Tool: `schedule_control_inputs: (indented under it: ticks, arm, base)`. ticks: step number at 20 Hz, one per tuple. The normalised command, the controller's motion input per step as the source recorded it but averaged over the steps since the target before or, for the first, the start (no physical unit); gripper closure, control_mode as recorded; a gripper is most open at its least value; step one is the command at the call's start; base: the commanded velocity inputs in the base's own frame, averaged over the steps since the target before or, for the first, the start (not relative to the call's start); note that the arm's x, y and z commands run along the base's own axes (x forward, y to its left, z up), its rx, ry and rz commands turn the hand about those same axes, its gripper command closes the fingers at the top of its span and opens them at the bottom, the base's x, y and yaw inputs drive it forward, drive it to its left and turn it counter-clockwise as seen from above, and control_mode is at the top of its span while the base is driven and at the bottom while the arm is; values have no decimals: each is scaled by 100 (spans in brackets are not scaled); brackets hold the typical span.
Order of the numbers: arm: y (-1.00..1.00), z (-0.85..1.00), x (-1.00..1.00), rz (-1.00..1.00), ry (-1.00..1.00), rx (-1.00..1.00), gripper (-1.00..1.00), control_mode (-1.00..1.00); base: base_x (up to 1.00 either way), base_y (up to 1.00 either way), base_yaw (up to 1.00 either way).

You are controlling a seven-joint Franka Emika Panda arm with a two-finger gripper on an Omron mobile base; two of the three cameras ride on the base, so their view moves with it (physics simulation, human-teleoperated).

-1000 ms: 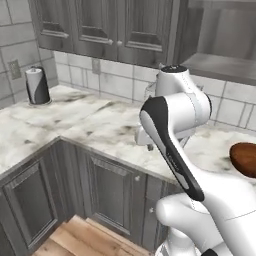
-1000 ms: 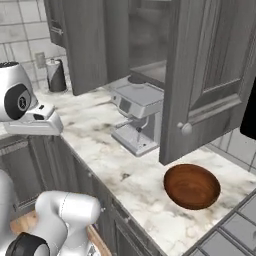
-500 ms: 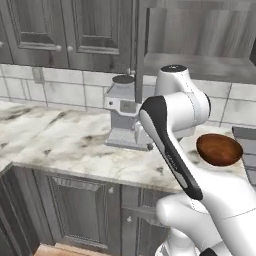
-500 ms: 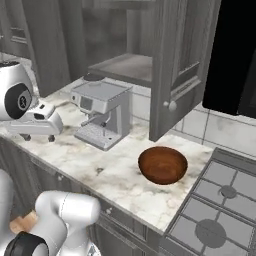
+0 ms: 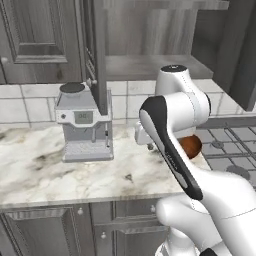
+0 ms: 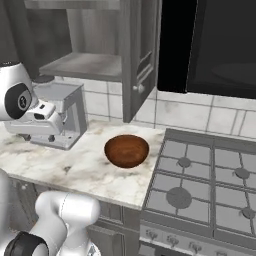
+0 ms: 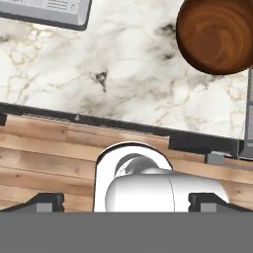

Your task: Open the cabinet and move the ladle to the pot. Then close the cabinet.

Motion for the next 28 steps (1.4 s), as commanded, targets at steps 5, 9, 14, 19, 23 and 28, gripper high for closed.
schedule_control_inputs:
  ticks: [5,9,14,19,23,28]
  arm:
    - [0,0,0,0,0,0,-100,100]
    - [0,0,0,0,0,0,-100,100]
    - [0,0,0,0,0,0,-100,100]
    - [-11,2,13,0,7,16,-100,-100]
    - [8,28,-31,0,-11,6,-100,-100]
    - [60,47,-34,-1,-29,-1,-100,-100]
  base:
    - [20,-18,-42]
    - [55,0,-11]
    - [58,-14,0]
    - [11,-5,0]
    - [0,0,0]
    - [0,0,0]
